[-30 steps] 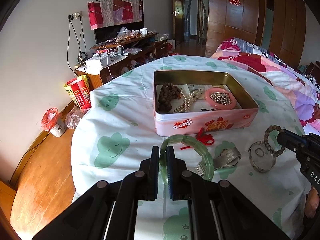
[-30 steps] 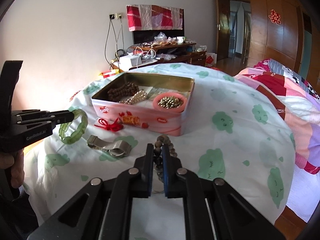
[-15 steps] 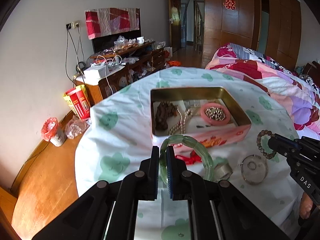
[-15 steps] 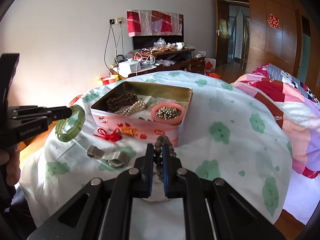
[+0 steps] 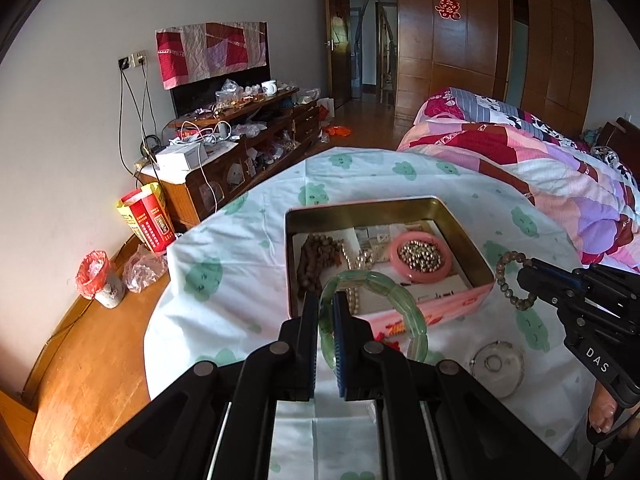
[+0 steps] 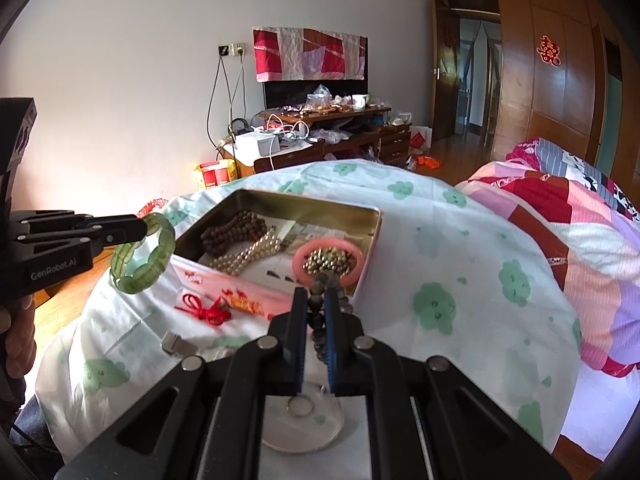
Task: Organize jewelry
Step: 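Carry the jade bangle and bead bracelet over the pink tin with both tools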
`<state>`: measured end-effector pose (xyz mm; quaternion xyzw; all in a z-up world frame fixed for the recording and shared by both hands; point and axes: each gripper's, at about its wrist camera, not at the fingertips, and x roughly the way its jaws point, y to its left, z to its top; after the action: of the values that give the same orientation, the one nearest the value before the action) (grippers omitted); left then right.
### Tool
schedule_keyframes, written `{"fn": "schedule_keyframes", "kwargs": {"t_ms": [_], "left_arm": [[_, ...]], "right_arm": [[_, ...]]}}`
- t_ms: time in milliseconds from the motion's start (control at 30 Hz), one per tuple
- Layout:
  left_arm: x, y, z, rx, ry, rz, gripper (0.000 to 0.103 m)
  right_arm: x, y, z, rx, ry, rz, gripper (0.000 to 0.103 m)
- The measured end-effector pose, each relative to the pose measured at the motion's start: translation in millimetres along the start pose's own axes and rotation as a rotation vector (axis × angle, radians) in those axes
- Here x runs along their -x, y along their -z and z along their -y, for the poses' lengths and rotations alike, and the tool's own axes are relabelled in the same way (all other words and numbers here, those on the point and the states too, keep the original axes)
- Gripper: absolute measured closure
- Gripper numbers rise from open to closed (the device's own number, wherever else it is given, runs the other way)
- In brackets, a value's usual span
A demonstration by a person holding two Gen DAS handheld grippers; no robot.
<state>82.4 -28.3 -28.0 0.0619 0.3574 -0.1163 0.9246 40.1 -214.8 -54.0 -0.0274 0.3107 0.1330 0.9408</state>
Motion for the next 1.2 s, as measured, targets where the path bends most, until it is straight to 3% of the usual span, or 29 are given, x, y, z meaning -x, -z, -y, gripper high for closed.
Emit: {"fn": "schedule_keyframes", "kwargs": {"t_ms": [633, 1200], "left_arm": [[-14, -38, -5, -0.036, -0.028, 0.005, 0.097], [-53, -57, -8, -0.039, -0.074, -0.025, 0.097]], "right_arm": [[-20, -44, -1, 0.048, -0.002, 0.019, 0.093], [-53, -63, -2, 0.063, 0.02, -0.005, 0.093]]}}
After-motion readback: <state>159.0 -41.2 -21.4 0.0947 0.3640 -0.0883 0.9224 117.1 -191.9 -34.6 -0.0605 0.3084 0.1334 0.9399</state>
